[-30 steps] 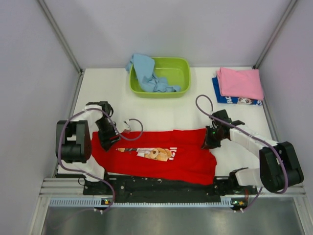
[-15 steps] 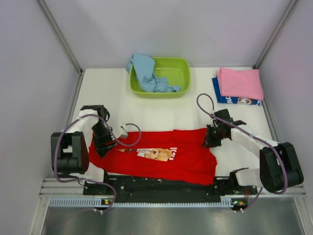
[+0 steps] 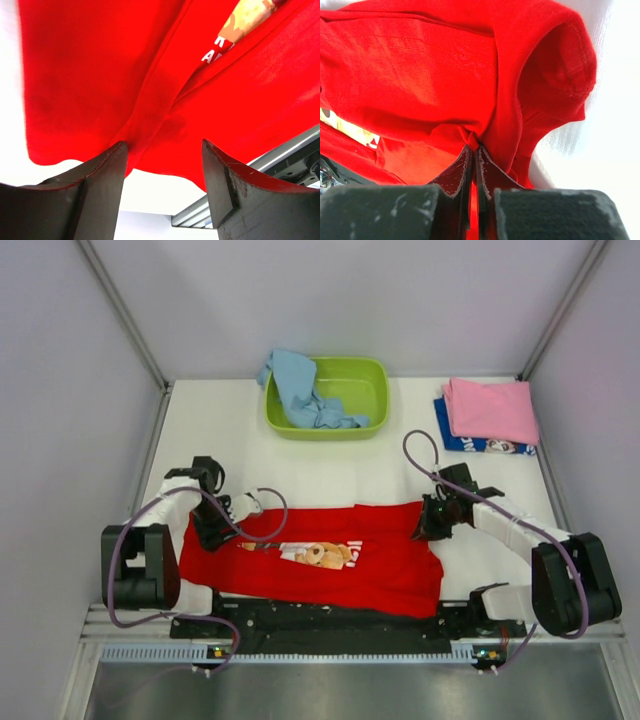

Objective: Fold and stack the t-shirts
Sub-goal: Fold the other side of the tshirt into a rectangle

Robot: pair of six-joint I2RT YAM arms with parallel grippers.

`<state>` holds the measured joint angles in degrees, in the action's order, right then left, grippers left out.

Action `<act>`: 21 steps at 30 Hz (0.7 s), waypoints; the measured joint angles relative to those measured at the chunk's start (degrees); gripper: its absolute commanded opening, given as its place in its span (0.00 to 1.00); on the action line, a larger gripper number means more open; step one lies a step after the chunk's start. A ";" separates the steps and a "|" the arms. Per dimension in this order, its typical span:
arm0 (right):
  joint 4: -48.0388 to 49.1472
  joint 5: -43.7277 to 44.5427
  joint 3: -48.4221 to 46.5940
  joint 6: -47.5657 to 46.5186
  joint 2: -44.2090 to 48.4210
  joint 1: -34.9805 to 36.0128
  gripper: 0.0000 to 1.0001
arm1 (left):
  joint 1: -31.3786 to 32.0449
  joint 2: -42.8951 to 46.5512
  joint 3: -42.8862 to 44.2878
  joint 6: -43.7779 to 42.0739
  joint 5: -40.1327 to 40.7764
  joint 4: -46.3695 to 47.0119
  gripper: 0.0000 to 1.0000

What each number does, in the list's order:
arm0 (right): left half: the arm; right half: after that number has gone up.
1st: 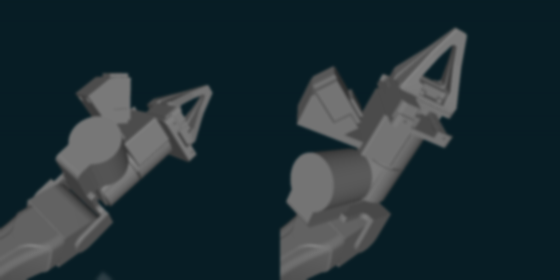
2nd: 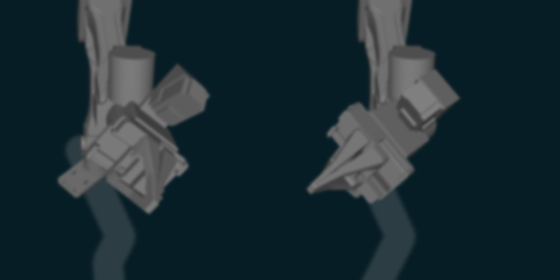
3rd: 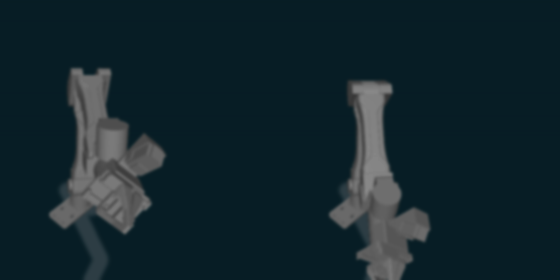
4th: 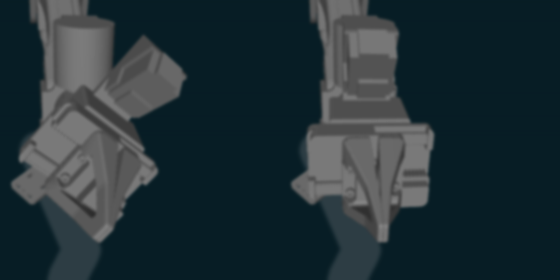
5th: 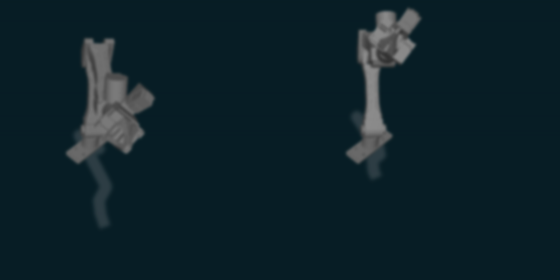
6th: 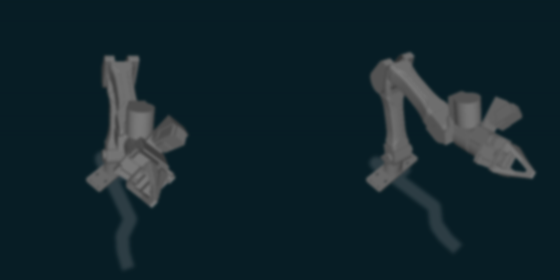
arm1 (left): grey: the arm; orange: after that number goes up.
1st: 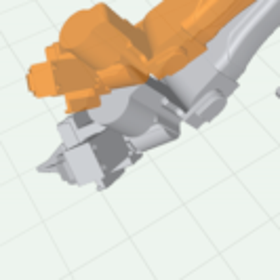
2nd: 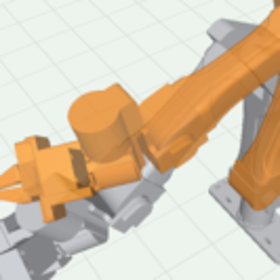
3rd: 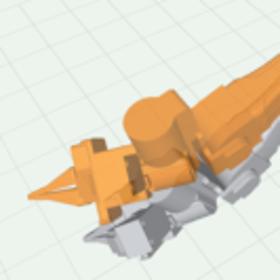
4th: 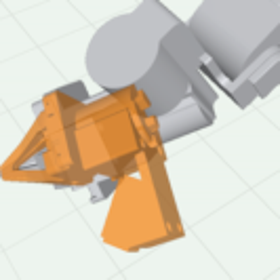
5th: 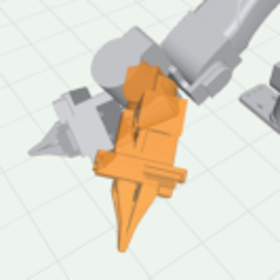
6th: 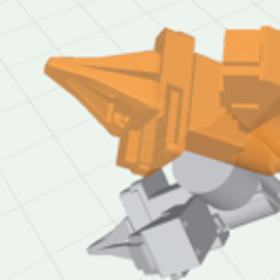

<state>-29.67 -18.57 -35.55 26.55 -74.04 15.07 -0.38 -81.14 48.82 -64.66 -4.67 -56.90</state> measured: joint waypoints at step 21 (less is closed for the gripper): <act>0.09 -1.86 0.31 0.00 2.58 -1.81 0.00 | 0.04 0.17 -0.72 -0.74 1.25 -1.14 0.00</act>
<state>-29.58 -20.43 -35.24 26.55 -71.46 13.26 -0.34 -80.97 48.10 -65.41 -3.42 -58.04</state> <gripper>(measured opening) 0.009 0.008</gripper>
